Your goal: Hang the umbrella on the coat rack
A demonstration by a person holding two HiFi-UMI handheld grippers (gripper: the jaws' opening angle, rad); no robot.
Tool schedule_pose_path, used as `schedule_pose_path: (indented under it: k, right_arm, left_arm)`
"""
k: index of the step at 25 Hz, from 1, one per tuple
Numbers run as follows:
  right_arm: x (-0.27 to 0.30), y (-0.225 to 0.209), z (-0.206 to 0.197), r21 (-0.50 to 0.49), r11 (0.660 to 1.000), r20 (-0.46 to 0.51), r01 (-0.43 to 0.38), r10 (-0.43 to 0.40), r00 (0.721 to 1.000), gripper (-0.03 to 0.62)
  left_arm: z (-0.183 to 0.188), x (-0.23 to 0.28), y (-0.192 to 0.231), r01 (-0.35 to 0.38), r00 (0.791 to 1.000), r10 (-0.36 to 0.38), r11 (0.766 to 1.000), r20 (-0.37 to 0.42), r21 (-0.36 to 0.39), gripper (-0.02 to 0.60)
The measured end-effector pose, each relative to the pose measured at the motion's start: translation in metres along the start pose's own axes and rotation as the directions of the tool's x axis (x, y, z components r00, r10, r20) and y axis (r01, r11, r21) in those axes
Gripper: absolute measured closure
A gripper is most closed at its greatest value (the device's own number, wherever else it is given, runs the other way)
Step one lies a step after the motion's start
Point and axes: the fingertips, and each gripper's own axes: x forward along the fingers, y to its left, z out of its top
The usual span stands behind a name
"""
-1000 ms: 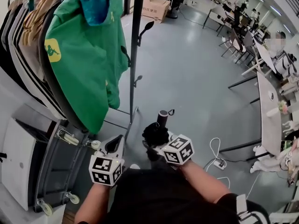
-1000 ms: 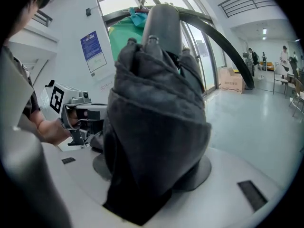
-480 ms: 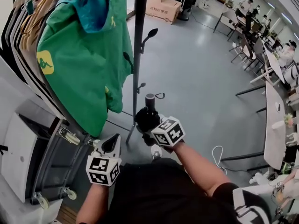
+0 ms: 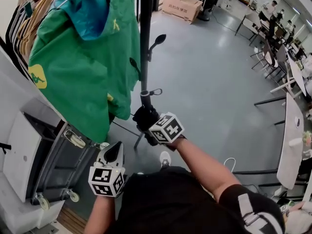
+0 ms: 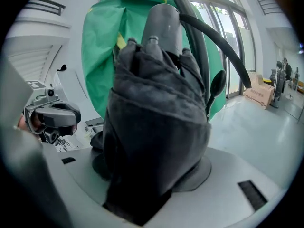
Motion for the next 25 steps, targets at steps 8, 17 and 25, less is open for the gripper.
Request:
schedule_pose_path:
  k: [8,17,25]
  right_arm:
    - [0.021,0.0,-0.029,-0.023,0.995,-0.097,-0.095,0.092,0.991,0.367]
    - [0.037,-0.006,-0.084,-0.027,0.988,-0.224,-0.155,0.145,0.964,0.367]
    - [0.037,-0.027,-0.119,0.02,0.99,-0.233,-0.138,0.139,0.962,0.367]
  left_arm:
    - [0.0,0.009,-0.006,-0.062,0.998,0.061,0.997,-0.01,-0.035,0.566]
    - [0.002,0.02,-0.008,-0.128,0.992,0.127,0.99,-0.023,-0.061,0.566]
    - [0.002,0.031,-0.011,-0.186,0.982,0.183,0.98,-0.046,-0.068,0.566]
